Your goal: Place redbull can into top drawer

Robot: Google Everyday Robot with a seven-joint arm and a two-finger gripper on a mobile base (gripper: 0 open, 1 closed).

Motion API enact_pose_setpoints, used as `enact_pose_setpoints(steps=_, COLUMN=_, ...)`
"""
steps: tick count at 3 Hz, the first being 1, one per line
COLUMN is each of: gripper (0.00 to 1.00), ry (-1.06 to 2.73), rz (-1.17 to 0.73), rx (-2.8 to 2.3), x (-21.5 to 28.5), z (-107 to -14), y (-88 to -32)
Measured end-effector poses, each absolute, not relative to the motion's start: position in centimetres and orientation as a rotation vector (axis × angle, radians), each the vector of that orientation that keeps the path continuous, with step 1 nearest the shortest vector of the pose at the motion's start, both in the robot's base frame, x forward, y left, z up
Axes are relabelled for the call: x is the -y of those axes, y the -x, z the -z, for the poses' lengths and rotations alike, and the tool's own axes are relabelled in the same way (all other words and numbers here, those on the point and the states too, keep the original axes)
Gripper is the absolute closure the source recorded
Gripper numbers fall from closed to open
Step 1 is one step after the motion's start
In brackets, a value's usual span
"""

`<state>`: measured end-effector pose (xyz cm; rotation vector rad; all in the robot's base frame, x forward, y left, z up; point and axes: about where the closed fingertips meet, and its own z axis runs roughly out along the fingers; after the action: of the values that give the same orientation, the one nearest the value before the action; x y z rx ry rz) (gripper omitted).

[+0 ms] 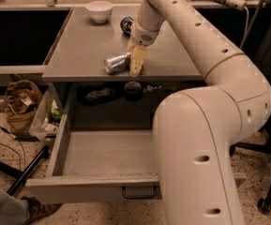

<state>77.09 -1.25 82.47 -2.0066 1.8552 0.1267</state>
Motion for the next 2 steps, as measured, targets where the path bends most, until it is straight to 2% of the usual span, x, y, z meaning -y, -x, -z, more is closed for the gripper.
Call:
enact_pose_setpoints(steps=1, gripper=1.0, ry=2.007, rz=-0.127, rx=-1.855, x=1.11, z=-83.41, y=-76.57)
enact_pose_setpoints(steps=2, gripper=1.0, ry=2.007, rz=-0.127, rx=-1.855, x=1.11, z=-83.41, y=-76.54)
